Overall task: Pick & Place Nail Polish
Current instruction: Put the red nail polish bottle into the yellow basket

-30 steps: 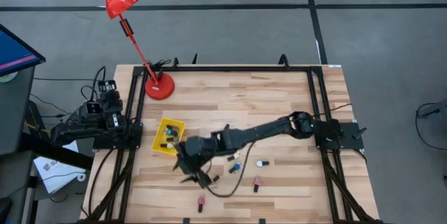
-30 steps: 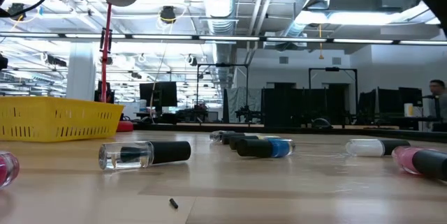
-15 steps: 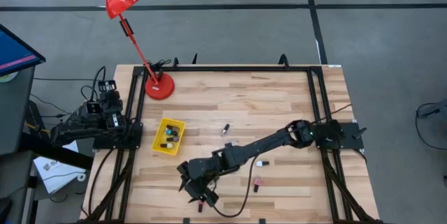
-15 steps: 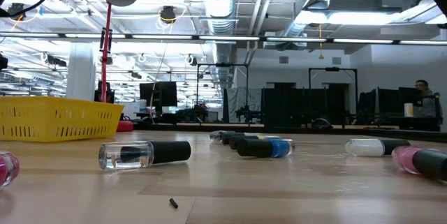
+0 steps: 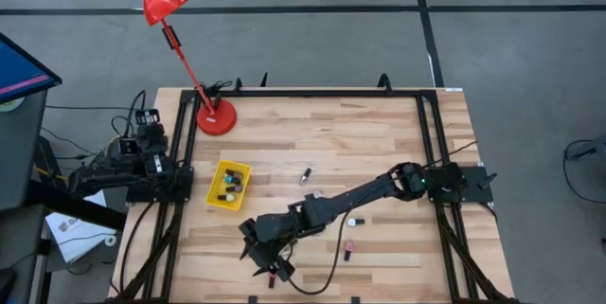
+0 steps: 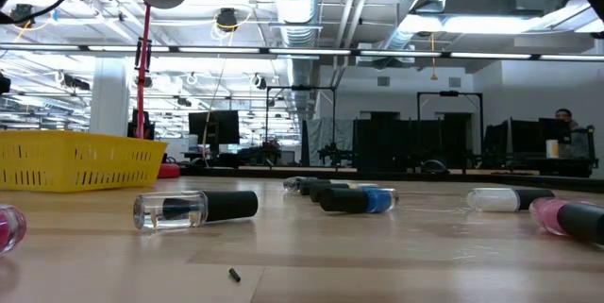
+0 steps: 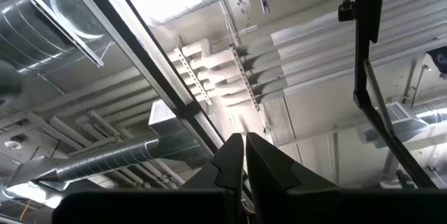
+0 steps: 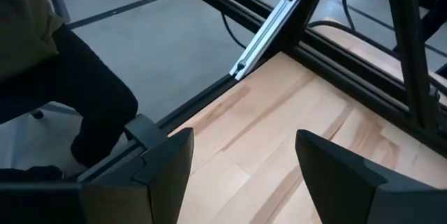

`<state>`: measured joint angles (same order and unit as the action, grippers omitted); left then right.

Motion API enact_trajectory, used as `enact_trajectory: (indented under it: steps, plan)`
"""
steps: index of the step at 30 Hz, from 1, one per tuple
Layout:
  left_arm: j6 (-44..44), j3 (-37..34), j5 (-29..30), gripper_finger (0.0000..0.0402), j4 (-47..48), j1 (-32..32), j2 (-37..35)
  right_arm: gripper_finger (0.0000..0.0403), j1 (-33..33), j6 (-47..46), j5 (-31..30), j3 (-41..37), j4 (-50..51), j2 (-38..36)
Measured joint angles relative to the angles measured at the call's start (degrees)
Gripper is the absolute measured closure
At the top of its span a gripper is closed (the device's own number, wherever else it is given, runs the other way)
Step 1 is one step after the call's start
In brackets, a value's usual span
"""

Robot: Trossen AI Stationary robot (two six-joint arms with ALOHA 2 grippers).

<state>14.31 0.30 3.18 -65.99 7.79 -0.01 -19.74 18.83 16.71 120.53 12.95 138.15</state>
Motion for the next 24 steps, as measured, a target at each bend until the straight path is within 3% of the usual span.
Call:
enact_trajectory:
  steps: [10,24]
  plan:
    - [0.02,0.0,0.02,0.0387,19.0,-2.31,0.0,0.0159,-0.18,-0.85,-0.01,0.0,0.0,0.0]
    - [0.02,0.02,0.02,0.0387,22.88,-2.69,0.0,0.0159,-1.0,2.37,0.32,-0.17,-0.82,2.2]
